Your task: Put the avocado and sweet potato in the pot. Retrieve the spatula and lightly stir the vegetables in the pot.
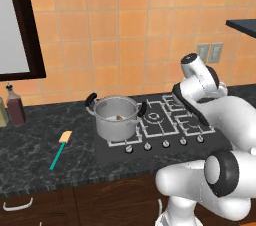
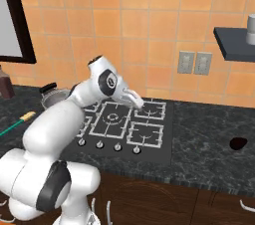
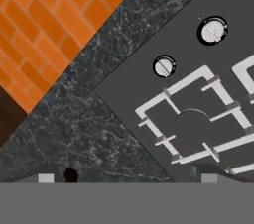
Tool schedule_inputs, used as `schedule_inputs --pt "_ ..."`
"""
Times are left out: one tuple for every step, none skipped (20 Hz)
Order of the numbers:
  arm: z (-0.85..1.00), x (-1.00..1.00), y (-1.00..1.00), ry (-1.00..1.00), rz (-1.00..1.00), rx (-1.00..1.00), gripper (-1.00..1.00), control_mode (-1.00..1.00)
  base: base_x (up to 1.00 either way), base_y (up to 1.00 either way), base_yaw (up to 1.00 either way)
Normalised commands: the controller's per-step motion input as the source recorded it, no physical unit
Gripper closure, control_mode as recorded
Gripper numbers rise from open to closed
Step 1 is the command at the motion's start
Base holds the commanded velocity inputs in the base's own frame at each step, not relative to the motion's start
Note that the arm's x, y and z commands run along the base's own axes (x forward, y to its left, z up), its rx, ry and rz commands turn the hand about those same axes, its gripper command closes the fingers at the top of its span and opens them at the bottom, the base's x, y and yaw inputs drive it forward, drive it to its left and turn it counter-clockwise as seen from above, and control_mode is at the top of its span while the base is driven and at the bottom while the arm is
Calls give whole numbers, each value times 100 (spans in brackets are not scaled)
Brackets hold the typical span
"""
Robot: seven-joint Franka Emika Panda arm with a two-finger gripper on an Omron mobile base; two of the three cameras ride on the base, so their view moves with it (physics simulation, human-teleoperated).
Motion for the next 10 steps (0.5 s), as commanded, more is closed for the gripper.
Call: schedule_inputs --pt "-27 14 -100 4 -13 19 -100 -100 0 0 0" --pt "-19 16 -100 6 -13 18 -100 -100 0 0 0" --pt "-13 16 -100 9 -13 18 -100 -100 0 0 0" --pt "-9 15 -100 13 -12 17 -100 -100 0 0 0" --pt "-3 12 -100 12 -11 17 -100 -100 0 0 0" --pt "0 9 -100 9 -11 17 -100 -100 0 0 0" --pt "-1 11 -100 10 -11 17 -100 -100 0 0 0" --pt "-6 14 -100 12 -10 16 -100 -100 0 0 0" --pt "-9 6 -100 11 -7 15 -100 -100 0 0 0" --pt "-3 0 -100 9 -6 16 -100 -100 0 0 0"
